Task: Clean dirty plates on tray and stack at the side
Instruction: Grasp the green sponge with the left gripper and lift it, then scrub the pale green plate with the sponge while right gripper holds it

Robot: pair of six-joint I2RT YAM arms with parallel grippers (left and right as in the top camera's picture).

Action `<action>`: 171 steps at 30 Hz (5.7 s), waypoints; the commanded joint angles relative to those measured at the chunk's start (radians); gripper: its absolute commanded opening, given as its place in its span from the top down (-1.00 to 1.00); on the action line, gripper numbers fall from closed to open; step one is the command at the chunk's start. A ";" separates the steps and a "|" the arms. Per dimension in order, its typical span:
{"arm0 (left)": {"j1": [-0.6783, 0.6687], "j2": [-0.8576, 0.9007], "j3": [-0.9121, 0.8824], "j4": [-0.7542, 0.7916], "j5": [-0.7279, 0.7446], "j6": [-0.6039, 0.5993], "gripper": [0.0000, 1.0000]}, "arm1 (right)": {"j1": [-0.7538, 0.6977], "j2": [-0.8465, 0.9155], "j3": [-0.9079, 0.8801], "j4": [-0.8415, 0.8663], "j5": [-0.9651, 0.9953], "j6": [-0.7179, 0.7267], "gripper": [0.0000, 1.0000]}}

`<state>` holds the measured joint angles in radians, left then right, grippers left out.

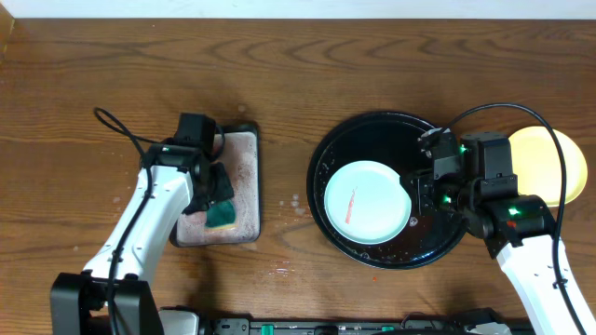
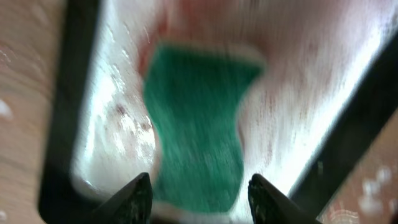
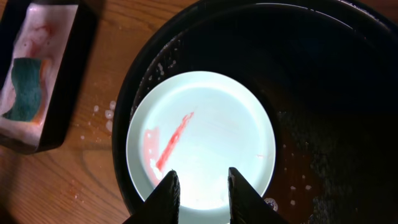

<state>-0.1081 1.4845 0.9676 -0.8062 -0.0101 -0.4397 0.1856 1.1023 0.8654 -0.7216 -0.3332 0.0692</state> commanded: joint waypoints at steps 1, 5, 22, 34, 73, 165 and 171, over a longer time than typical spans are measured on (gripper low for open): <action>0.002 0.038 -0.047 0.075 -0.113 0.017 -0.04 | 0.014 0.003 0.013 0.001 -0.004 0.005 0.53; 0.002 0.109 -0.085 0.182 -0.111 0.017 -0.04 | 0.014 0.004 0.013 0.000 -0.005 0.005 0.53; 0.001 0.048 0.056 -0.048 0.046 0.017 -0.21 | 0.014 0.004 0.013 -0.013 -0.005 0.005 0.61; 0.000 0.087 -0.117 0.056 0.040 0.012 -0.03 | 0.014 0.004 0.013 -0.025 -0.005 0.006 0.61; -0.606 0.309 0.377 0.135 0.291 -0.214 0.85 | -0.047 0.619 0.013 0.134 0.142 0.184 0.98; -0.696 0.507 0.479 -0.002 -0.236 -0.242 0.85 | -0.047 0.618 0.013 0.111 0.153 0.150 0.98; -0.696 0.374 0.479 0.002 -0.245 -0.243 0.85 | -0.047 0.618 0.013 0.109 0.153 0.150 0.98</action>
<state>-0.8127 1.9484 1.4475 -0.7967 -0.1555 -0.6769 0.1417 1.6951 0.8856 -0.6022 -0.2516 0.2440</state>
